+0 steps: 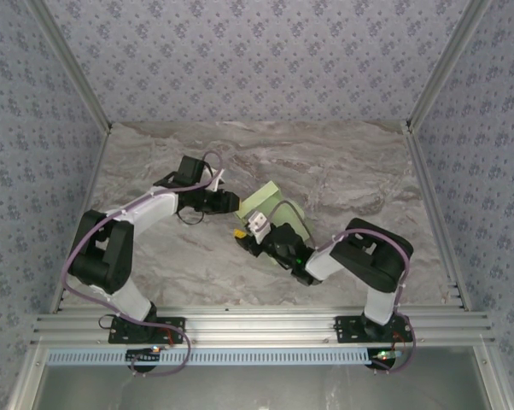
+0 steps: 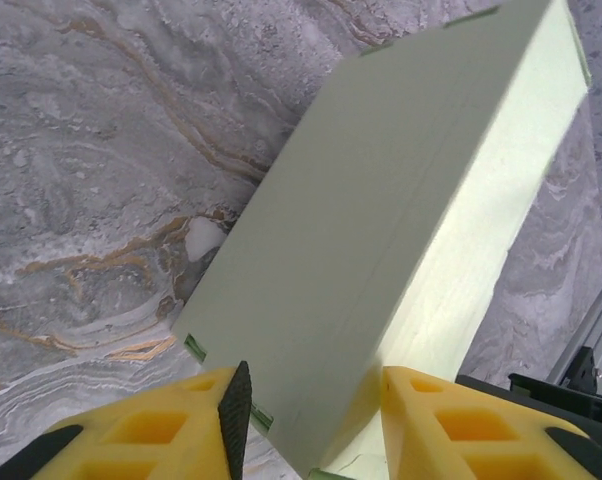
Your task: Fold the paper box
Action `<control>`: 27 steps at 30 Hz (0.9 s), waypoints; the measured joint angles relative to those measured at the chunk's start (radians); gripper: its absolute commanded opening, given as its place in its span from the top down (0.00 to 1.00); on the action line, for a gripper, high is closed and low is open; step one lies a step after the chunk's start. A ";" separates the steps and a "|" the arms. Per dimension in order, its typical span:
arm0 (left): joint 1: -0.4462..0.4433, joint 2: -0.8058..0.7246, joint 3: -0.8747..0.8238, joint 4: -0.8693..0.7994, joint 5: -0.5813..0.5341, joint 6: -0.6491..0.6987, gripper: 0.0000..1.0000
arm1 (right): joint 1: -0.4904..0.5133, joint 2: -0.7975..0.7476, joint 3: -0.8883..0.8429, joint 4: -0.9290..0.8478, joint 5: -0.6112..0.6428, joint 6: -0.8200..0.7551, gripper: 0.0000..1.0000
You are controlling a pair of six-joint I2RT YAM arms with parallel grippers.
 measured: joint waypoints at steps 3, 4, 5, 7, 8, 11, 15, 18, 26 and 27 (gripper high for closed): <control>0.000 0.001 0.011 -0.021 -0.011 0.006 0.51 | 0.000 -0.054 -0.048 -0.023 -0.018 0.035 0.54; 0.000 0.002 0.016 -0.030 -0.016 0.007 0.49 | 0.000 -0.077 -0.068 -0.031 -0.022 0.044 0.54; 0.000 0.005 0.024 -0.040 -0.018 0.006 0.49 | 0.000 -0.093 -0.081 -0.039 -0.025 0.050 0.54; 0.000 0.014 0.040 -0.049 -0.023 0.006 0.49 | 0.000 -0.145 -0.118 -0.058 -0.028 0.063 0.54; 0.000 0.014 0.044 -0.048 -0.023 0.006 0.48 | 0.000 -0.174 -0.135 -0.071 -0.032 0.066 0.54; -0.001 0.014 0.056 -0.045 -0.023 0.006 0.47 | 0.000 -0.264 -0.170 -0.116 -0.031 0.068 0.54; -0.001 0.014 0.075 -0.042 -0.024 0.008 0.42 | -0.027 -0.419 -0.206 -0.200 -0.022 0.070 0.54; -0.002 0.012 0.093 -0.047 -0.034 0.026 0.37 | -0.084 -0.560 -0.219 -0.305 0.010 0.101 0.52; -0.102 0.005 0.223 -0.116 -0.199 0.212 0.22 | -0.425 -1.017 -0.175 -0.838 0.111 0.399 0.23; -0.114 0.010 0.241 -0.127 -0.209 0.222 0.21 | -0.457 -1.046 -0.172 -0.876 0.107 0.423 0.22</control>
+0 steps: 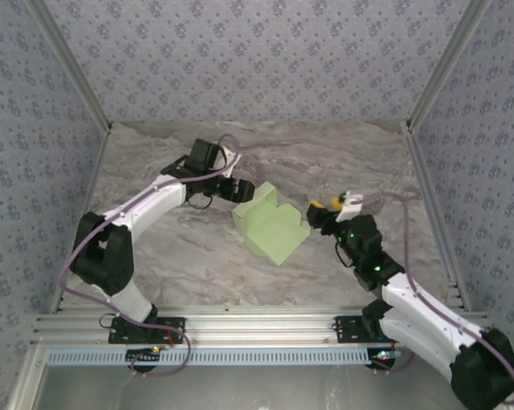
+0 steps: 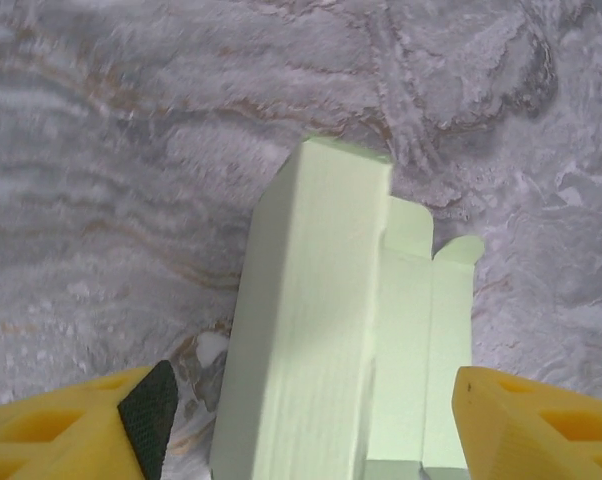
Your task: Fold the paper box
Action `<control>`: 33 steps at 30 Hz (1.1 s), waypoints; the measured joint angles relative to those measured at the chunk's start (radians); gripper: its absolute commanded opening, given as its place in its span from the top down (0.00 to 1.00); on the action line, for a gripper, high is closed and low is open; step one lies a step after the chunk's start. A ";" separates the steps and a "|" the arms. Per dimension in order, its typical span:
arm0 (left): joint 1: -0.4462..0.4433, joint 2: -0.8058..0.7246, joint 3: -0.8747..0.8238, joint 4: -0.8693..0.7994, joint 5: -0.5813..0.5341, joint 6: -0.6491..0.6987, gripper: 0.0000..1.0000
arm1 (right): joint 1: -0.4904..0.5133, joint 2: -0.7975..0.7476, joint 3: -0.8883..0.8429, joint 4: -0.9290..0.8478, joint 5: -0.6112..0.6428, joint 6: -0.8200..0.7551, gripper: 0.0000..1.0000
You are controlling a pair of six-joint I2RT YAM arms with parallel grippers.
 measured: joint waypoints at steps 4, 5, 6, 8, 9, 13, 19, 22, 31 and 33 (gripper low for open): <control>-0.044 0.101 0.129 -0.053 -0.058 0.072 0.21 | -0.147 -0.057 0.001 -0.144 -0.084 0.119 0.23; -0.050 0.129 0.153 -0.064 -0.077 0.085 0.21 | -0.177 -0.053 0.002 -0.170 -0.113 0.143 0.23; -0.056 0.152 0.172 -0.077 -0.094 0.093 0.21 | -0.197 -0.045 0.002 -0.190 -0.138 0.161 0.22; -0.067 0.203 0.202 -0.112 -0.133 0.114 0.22 | -0.222 -0.018 0.003 -0.237 -0.191 0.189 0.22; -0.071 0.222 0.212 -0.124 -0.140 0.117 0.22 | -0.225 -0.010 0.003 -0.250 -0.209 0.196 0.22; -0.094 0.270 0.242 -0.162 -0.151 0.125 0.24 | -0.227 0.002 0.003 -0.277 -0.275 0.213 0.22; -0.116 0.274 0.269 -0.183 -0.153 0.124 0.26 | -0.229 0.002 0.003 -0.278 -0.315 0.208 0.22; -0.114 0.278 0.275 -0.188 -0.153 0.121 0.24 | -0.229 0.002 0.004 -0.279 -0.322 0.198 0.22; -0.113 0.276 0.286 -0.193 -0.144 0.125 0.18 | -0.230 0.007 0.022 -0.291 -0.322 0.182 0.23; -0.113 0.276 0.295 -0.191 -0.137 0.125 0.18 | -0.231 0.013 0.022 -0.291 -0.322 0.176 0.23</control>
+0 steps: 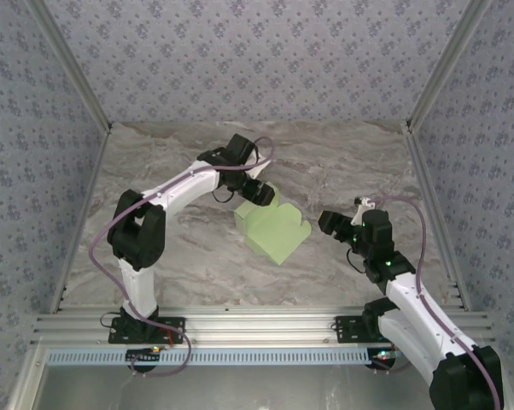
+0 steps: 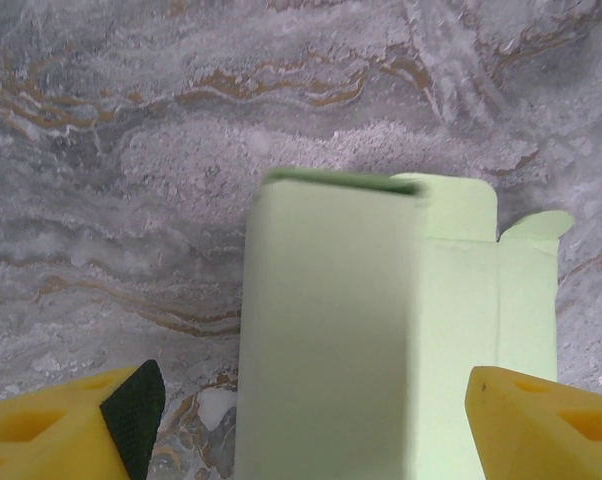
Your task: Fold the paper box
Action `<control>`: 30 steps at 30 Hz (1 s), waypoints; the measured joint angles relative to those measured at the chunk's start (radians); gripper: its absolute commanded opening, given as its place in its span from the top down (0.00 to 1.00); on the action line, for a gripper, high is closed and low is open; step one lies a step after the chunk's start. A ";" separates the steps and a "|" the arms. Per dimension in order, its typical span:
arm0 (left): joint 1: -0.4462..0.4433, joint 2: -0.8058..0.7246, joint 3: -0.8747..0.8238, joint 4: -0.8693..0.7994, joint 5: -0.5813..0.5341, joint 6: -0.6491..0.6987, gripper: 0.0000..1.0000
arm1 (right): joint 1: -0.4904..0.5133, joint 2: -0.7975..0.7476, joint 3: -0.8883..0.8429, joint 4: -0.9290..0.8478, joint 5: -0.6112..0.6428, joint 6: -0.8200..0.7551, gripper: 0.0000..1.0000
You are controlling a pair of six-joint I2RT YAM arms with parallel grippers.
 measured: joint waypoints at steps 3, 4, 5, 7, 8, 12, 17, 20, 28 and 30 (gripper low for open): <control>-0.001 0.000 0.015 -0.002 0.005 0.000 0.17 | 0.000 0.014 0.000 -0.006 0.000 -0.008 0.22; -0.001 0.000 0.022 -0.002 0.008 0.000 0.17 | 0.000 0.018 0.000 -0.007 0.000 -0.009 0.22; -0.001 0.000 0.029 -0.001 0.012 0.000 0.16 | 0.000 0.021 0.000 -0.007 0.000 -0.009 0.22; -0.001 0.000 0.042 0.000 0.019 0.000 0.16 | 0.000 0.029 0.000 -0.007 0.000 -0.011 0.22; -0.001 0.001 0.050 0.000 0.019 0.000 0.16 | 0.000 0.034 0.000 -0.008 0.000 -0.011 0.22; -0.003 0.025 0.119 -0.025 -0.001 -0.002 0.15 | 0.000 0.045 0.002 -0.010 0.000 -0.013 0.22; -0.024 0.106 0.236 -0.053 -0.048 -0.019 0.16 | 0.000 0.049 0.027 -0.031 0.000 -0.016 0.22; -0.043 0.163 0.287 -0.079 -0.077 -0.035 0.17 | -0.002 0.049 0.043 -0.040 0.000 -0.016 0.22; -0.072 0.257 0.359 -0.164 -0.132 -0.071 0.21 | -0.006 0.049 0.068 -0.055 0.000 -0.015 0.21; -0.072 0.267 0.375 -0.181 -0.138 -0.082 0.23 | -0.006 0.049 0.069 -0.055 0.000 -0.015 0.21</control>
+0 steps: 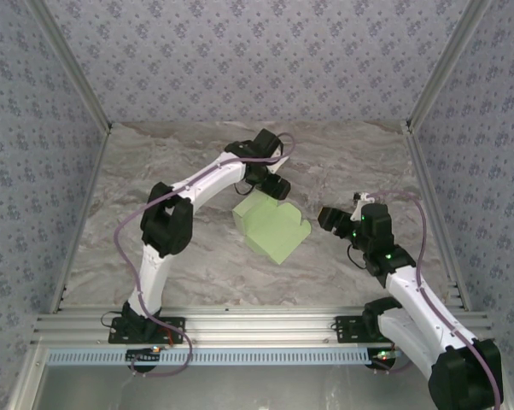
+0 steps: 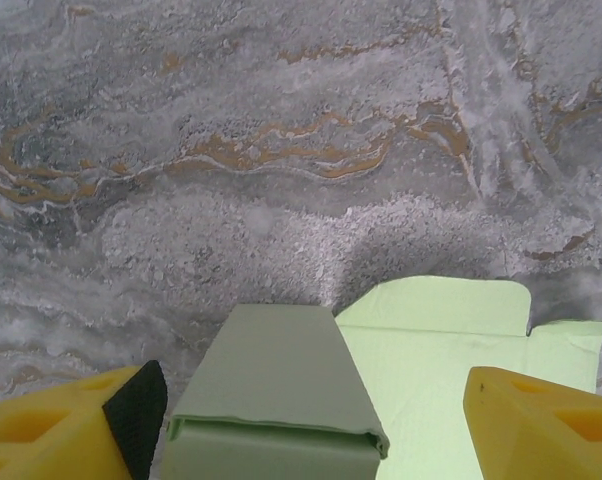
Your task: Fold the paper box
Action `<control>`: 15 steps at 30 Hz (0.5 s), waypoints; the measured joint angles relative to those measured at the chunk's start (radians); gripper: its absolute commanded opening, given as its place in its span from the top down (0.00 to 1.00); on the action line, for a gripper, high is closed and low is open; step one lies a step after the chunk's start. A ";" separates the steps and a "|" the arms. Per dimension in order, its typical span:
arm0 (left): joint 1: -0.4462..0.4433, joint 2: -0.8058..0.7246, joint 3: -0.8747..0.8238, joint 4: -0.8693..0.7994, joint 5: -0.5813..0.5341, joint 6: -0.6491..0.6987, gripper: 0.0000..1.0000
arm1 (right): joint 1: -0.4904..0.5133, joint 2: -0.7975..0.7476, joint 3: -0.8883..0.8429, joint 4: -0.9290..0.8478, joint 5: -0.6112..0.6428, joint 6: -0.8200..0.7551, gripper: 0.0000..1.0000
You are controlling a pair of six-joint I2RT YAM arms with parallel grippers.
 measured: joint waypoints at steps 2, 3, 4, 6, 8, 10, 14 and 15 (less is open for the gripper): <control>0.000 0.006 0.012 -0.004 -0.002 -0.008 0.25 | 0.000 0.002 0.002 0.001 -0.001 0.000 0.21; 0.000 0.010 0.019 -0.004 -0.002 -0.011 0.27 | 0.000 0.006 0.003 0.001 -0.001 0.000 0.21; 0.001 0.013 0.026 -0.006 -0.002 -0.014 0.28 | 0.000 0.010 0.003 0.001 -0.001 0.000 0.21; 0.000 0.019 0.038 -0.012 0.001 -0.019 0.36 | 0.000 0.018 0.003 0.001 -0.001 0.000 0.21; 0.000 0.023 0.046 -0.021 0.008 -0.026 0.40 | 0.000 0.022 0.003 0.001 -0.004 0.000 0.21; 0.000 0.024 0.050 -0.024 0.015 -0.035 0.40 | -0.001 0.023 0.003 0.001 -0.004 0.000 0.21; 0.000 0.034 0.059 -0.030 0.023 -0.038 0.35 | -0.004 0.024 0.003 0.001 -0.008 0.000 0.21; 0.000 0.035 0.059 -0.031 0.027 -0.042 0.32 | -0.004 0.024 0.003 0.001 -0.008 0.000 0.21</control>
